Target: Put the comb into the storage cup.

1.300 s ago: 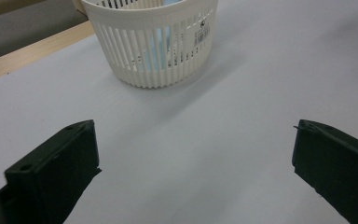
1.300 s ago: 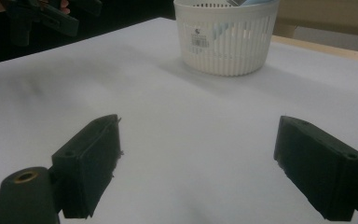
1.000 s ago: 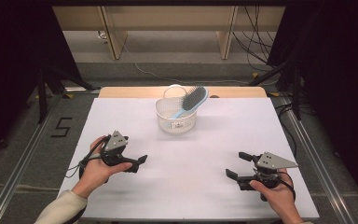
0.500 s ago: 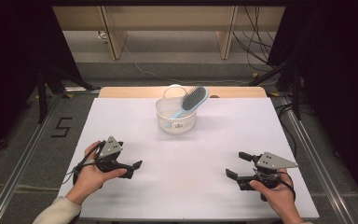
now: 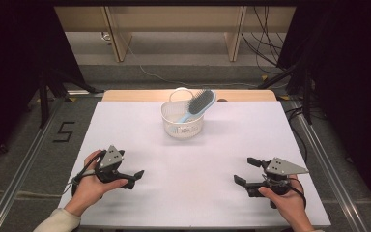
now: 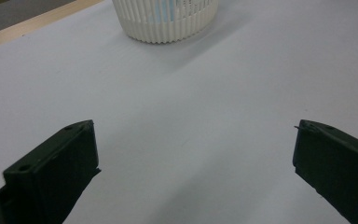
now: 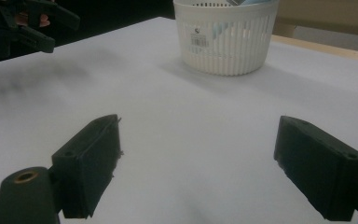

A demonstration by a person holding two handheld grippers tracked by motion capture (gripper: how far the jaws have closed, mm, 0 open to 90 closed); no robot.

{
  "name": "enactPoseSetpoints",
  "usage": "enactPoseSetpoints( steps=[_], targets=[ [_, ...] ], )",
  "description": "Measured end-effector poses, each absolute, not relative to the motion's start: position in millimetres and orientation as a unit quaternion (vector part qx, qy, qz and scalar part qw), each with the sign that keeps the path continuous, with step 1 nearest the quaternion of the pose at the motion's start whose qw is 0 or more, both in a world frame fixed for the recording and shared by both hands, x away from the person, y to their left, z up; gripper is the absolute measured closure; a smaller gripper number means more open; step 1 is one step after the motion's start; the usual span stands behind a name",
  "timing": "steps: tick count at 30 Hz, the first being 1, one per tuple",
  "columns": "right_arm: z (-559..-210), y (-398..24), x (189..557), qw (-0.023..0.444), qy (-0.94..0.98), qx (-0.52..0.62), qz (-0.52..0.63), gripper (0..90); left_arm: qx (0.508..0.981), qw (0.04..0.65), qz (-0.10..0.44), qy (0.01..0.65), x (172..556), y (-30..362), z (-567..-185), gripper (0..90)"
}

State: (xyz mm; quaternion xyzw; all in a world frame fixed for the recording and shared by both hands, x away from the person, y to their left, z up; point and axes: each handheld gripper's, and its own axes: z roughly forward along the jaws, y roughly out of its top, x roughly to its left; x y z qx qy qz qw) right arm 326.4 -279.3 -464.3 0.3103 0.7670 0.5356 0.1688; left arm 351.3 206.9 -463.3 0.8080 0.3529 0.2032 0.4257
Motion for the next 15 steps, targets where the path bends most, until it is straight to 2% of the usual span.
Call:
enactPoseSetpoints(
  steps=[15],
  targets=[
    [-464.4, -279.5, 326.5, 0.168, 0.768, 0.311, 0.535, 15.5, 0.811, 0.424, 0.205, 0.346, 350.3, 204.0, -465.9, 0.0]
  ],
)
